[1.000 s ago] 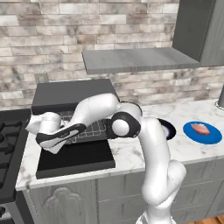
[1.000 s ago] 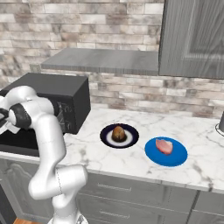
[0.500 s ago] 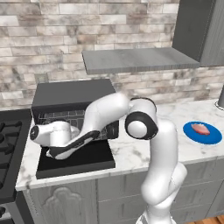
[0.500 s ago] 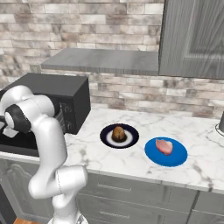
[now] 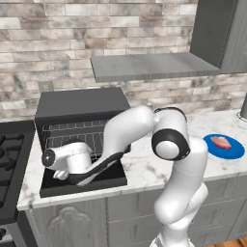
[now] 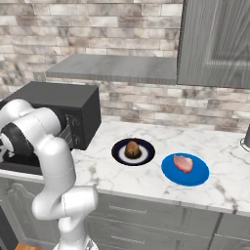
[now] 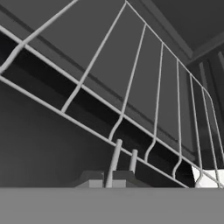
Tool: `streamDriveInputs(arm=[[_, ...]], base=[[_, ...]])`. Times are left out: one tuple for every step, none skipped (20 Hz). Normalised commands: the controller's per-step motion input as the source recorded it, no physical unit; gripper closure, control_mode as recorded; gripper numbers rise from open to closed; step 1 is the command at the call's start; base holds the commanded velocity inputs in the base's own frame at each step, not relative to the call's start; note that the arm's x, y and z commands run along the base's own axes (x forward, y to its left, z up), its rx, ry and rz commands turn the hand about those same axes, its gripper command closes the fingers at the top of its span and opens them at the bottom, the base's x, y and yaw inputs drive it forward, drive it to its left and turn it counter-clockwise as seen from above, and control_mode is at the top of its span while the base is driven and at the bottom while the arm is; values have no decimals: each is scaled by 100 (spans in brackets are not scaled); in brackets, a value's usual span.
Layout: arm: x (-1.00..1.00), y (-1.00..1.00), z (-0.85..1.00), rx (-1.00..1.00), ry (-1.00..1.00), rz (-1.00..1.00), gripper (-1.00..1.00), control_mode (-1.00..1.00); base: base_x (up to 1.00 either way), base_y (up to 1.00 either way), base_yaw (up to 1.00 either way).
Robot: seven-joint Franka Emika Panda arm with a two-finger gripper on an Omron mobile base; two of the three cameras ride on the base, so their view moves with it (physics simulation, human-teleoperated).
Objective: Open the toaster oven door. Place the bread on the top rack in the toaster oven and place the steak on the bottom rack.
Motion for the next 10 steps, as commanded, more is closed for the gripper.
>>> streamDriveInputs(arm=[[-100, -25, -100, 0, -5, 15, 100, -100], [-100, -24, -100, 0, -5, 15, 100, -100], [-100, -20, -100, 0, -3, 15, 100, -100], [-100, -20, -100, 0, -1, 15, 100, -100], [-100, -15, -100, 0, 0, 14, 100, -100], [-100, -14, -100, 0, 0, 14, 100, -100], [-100, -14, -100, 0, 0, 14, 100, -100], [-100, -6, -100, 0, 0, 13, 100, -100], [-100, 0, -100, 0, 0, 13, 100, -100], [-100, 0, -96, 0, 0, 13, 100, -100]], base=[[0, 0, 0], [0, 0, 0], [0, 0, 0], [0, 0, 0], [0, 0, 0], [0, 0, 0], [0, 0, 0], [0, 0, 0], [0, 0, 0], [0, 0, 0]])
